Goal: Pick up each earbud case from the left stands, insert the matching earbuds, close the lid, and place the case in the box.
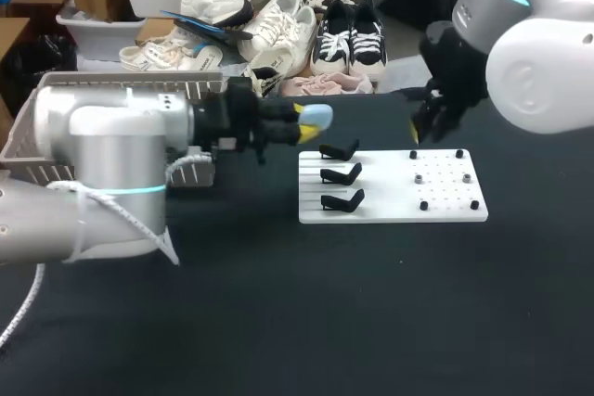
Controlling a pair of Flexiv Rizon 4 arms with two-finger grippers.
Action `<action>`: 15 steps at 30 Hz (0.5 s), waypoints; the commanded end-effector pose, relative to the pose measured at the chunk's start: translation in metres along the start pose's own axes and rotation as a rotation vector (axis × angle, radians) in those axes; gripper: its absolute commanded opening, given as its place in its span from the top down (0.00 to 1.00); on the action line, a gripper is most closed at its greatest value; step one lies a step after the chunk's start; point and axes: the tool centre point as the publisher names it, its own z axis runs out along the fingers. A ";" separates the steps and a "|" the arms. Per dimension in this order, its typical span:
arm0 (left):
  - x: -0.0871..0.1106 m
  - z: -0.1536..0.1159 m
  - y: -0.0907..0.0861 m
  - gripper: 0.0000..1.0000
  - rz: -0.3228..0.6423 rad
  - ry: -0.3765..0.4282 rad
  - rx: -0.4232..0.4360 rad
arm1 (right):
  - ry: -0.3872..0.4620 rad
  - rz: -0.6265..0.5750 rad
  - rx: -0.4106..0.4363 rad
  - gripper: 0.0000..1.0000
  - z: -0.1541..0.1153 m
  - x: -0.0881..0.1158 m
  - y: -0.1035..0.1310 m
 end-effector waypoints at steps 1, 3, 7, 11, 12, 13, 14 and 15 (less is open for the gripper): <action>0.001 -0.054 0.015 1.00 0.012 0.048 -0.086 | -0.024 0.027 0.019 0.76 -0.004 0.011 0.000; 0.004 -0.071 0.030 1.00 0.029 0.082 -0.122 | -0.026 0.051 0.003 0.75 -0.005 0.012 0.000; 0.013 -0.096 0.053 1.00 0.038 0.121 -0.167 | -0.027 0.077 0.010 0.76 -0.007 0.013 0.002; 0.031 -0.123 0.077 1.00 0.021 0.157 -0.209 | -0.023 0.104 0.022 0.76 -0.010 0.013 0.006; 0.037 -0.128 0.081 1.00 0.012 0.167 -0.224 | -0.020 0.110 0.026 0.76 -0.010 0.013 0.007; 0.043 -0.134 0.085 1.00 0.004 0.167 -0.240 | -0.017 0.115 0.030 0.76 -0.011 0.013 0.008; 0.049 -0.140 0.090 1.00 -0.008 0.171 -0.251 | -0.012 0.122 0.034 0.76 -0.011 0.013 0.009; 0.056 -0.146 0.095 1.00 -0.015 0.179 -0.264 | -0.009 0.126 0.037 0.76 -0.011 0.013 0.010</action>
